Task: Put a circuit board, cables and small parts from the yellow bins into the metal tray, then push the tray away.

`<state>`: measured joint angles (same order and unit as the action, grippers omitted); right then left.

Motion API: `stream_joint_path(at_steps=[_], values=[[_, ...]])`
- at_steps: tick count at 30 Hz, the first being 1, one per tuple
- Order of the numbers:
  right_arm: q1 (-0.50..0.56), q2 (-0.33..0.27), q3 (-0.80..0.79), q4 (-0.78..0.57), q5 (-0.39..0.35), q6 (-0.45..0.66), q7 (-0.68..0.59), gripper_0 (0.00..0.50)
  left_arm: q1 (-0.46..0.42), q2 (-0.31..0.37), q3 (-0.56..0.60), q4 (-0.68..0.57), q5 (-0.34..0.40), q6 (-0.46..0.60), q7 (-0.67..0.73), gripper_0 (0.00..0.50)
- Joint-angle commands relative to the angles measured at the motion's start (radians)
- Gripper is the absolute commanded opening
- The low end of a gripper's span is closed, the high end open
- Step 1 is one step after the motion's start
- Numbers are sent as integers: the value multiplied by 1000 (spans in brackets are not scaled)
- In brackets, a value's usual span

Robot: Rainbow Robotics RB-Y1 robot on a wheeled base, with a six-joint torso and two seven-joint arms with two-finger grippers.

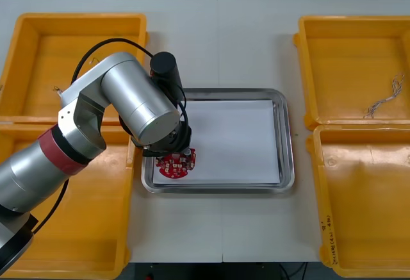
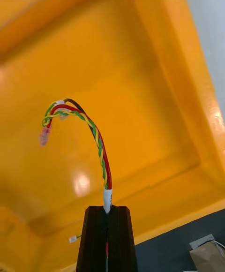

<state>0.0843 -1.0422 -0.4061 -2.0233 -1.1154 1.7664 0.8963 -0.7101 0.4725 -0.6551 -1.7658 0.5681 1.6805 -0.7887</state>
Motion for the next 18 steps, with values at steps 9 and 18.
stream_joint_path(at_steps=[9,18], values=[[-186,-110,-33,-23,-152,87,73,0,-19,-11,-25,9,-16,-59,16,0],[-271,-116,27,-115,-153,111,104,0,-19,-8,-25,9,-11,-59,19,0]])
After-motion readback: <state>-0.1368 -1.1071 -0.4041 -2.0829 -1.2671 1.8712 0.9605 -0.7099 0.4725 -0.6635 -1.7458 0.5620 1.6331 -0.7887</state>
